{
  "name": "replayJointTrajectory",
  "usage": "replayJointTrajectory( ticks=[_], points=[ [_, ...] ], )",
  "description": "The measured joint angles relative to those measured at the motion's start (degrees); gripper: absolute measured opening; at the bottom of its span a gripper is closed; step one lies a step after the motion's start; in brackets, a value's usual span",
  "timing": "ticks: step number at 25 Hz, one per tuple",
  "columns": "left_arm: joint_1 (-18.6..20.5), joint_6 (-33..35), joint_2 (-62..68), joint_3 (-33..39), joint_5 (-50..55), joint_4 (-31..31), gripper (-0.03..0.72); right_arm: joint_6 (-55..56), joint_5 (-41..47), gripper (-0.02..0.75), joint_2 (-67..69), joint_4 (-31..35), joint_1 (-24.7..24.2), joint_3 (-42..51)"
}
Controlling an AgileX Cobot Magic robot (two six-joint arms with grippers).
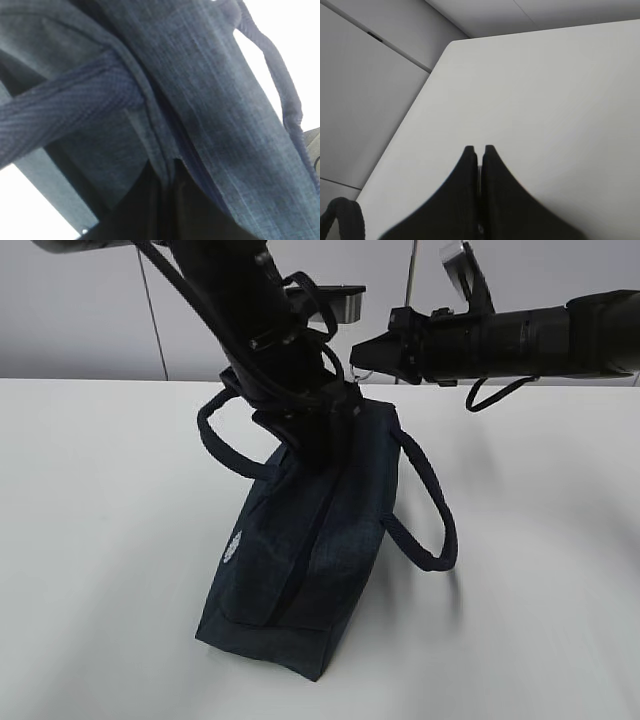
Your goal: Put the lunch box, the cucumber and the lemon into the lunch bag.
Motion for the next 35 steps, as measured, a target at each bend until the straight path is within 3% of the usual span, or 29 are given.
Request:
replayJointTrajectory(
  ticks=[15,25,35],
  points=[
    [3.17,0.00,0.13,-0.11,0.41,0.30,0.007,-0.03,-1.91,0.000,0.03,-1.28,0.00,0.00],
    [4.06,0.00,-1.60,-0.11,0.41,0.53,0.312,-0.03,-2.25,0.000,0.03,-1.28,0.00,0.00],
    [11.68,-0.21,-2.47,-5.15,0.41,-4.68,0.335,-0.03,-2.25,0.000,0.76,-1.41,0.00,0.00]
  ],
)
